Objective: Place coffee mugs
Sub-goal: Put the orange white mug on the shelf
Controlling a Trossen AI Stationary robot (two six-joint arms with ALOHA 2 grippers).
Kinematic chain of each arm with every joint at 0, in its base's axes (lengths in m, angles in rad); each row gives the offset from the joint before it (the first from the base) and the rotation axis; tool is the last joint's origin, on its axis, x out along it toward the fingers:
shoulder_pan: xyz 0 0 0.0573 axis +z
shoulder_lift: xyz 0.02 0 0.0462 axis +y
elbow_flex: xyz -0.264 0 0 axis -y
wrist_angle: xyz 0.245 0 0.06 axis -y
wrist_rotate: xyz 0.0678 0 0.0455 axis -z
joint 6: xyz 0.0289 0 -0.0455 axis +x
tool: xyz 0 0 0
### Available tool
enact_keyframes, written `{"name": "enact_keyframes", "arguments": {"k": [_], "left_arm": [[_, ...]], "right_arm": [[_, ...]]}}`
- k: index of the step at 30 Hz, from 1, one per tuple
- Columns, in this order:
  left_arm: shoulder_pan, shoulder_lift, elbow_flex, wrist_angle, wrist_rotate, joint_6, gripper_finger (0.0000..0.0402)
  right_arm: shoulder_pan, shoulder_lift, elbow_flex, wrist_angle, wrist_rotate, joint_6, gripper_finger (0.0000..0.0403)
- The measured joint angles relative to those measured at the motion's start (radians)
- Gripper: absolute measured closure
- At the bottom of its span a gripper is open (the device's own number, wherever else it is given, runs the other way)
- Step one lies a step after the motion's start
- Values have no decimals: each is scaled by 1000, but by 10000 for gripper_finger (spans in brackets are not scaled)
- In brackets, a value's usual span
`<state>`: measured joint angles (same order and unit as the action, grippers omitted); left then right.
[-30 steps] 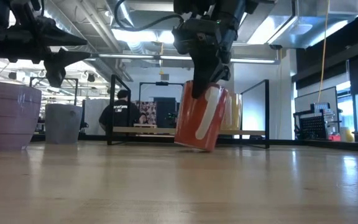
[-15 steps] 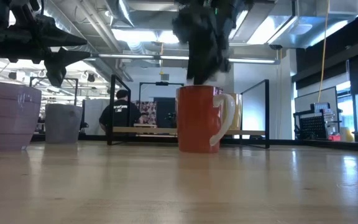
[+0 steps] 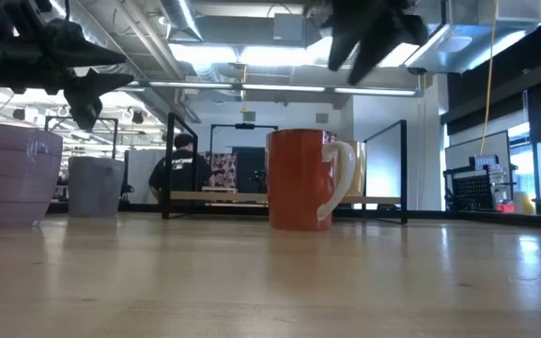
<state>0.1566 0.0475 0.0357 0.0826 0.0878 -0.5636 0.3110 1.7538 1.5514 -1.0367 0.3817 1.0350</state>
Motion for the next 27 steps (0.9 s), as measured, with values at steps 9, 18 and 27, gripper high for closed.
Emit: {"name": "enact_keyframes", "arguments": {"k": [9,18,27], "left_arm": [[0,0,0,0,9,0,276],[0,0,0,0,9,0,276],[0,0,0,-5,5,0,276]], "right_arm": [[146,1,-253,285,253,161,159],[140,1,-456,507,423,195,194],[65,29,-553,770,400,17,228]]}}
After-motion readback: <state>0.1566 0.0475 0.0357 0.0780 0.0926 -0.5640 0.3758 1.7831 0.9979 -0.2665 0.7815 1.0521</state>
